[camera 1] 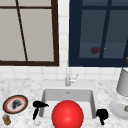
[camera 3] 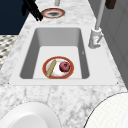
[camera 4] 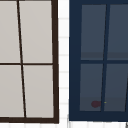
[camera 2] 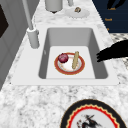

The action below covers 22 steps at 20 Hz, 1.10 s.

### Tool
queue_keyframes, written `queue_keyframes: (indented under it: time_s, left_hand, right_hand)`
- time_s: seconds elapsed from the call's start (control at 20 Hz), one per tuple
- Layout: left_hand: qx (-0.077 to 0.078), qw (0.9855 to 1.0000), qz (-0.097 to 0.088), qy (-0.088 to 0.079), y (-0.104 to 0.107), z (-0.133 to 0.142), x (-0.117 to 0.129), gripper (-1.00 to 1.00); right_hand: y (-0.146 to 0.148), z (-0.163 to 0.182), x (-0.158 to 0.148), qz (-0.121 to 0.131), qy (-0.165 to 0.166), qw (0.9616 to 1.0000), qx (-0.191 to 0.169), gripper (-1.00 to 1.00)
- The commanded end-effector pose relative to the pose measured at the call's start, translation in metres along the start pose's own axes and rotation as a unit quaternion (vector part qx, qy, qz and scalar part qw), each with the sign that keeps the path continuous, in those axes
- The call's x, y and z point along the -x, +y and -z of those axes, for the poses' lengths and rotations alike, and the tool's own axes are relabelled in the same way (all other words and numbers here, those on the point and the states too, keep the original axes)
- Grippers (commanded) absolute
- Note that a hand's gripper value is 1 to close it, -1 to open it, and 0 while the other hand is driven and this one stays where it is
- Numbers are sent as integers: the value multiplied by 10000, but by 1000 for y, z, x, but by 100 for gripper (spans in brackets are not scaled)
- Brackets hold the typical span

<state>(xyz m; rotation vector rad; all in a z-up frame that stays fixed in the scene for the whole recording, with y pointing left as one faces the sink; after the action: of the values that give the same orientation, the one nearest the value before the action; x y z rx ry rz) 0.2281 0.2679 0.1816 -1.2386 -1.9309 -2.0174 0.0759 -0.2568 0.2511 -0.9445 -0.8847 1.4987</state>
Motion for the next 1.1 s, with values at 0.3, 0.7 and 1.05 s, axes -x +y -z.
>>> queue_keyframes:
  time_s: [0.3, 0.7, 1.05]
  left_hand:
    - [-270, 9987, 114, 426, 3, 3, -4, -100]
    - [-127, 9995, 52, 300, -7, 14, -25, -100]
    - [-102, 9994, 92, 329, -23, 26, -52, -100]
  right_hand:
    - [0, 0, 0, 0, 0, 10000, 0, 0]
    - [0, 0, 0, 0, 0, 10000, 0, 0]
    - [0, 0, 0, 0, 0, 10000, 0, 0]
